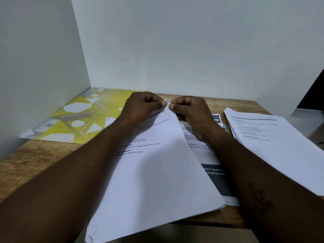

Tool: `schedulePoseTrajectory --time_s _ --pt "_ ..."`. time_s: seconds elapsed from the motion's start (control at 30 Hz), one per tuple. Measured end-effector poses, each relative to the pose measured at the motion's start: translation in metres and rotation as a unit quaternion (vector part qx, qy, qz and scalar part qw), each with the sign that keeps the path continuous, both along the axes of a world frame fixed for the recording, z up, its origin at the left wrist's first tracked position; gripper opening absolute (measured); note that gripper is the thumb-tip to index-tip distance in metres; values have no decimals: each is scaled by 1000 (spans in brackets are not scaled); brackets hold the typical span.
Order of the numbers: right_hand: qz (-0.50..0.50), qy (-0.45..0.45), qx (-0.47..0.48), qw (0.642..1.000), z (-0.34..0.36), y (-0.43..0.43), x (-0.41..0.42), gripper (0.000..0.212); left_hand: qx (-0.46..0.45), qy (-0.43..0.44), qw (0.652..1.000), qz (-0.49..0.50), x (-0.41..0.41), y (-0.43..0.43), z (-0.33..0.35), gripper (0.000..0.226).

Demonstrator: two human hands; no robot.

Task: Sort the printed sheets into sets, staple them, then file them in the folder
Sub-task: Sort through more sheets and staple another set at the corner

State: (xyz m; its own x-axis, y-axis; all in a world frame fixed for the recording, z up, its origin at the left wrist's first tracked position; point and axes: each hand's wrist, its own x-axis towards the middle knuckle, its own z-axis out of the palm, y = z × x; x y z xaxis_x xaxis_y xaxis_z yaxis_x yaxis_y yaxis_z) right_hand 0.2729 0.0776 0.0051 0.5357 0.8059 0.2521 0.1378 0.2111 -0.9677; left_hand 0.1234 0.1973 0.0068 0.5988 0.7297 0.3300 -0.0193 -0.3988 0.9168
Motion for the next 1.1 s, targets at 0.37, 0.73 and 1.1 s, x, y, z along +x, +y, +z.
schedulePoseTrajectory --time_s 0.37,0.73,1.1 --pt "-16 -13 5 1000 0 2 -1 5 15 -1 1000 -11 0 1 0 21" --pt "3 0 11 1000 -1 1 -2 8 19 -7 1000 -9 -1 1 0 20" --pt "-16 -14 -13 1000 3 2 -6 11 20 -5 1000 -3 0 -3 2 21"
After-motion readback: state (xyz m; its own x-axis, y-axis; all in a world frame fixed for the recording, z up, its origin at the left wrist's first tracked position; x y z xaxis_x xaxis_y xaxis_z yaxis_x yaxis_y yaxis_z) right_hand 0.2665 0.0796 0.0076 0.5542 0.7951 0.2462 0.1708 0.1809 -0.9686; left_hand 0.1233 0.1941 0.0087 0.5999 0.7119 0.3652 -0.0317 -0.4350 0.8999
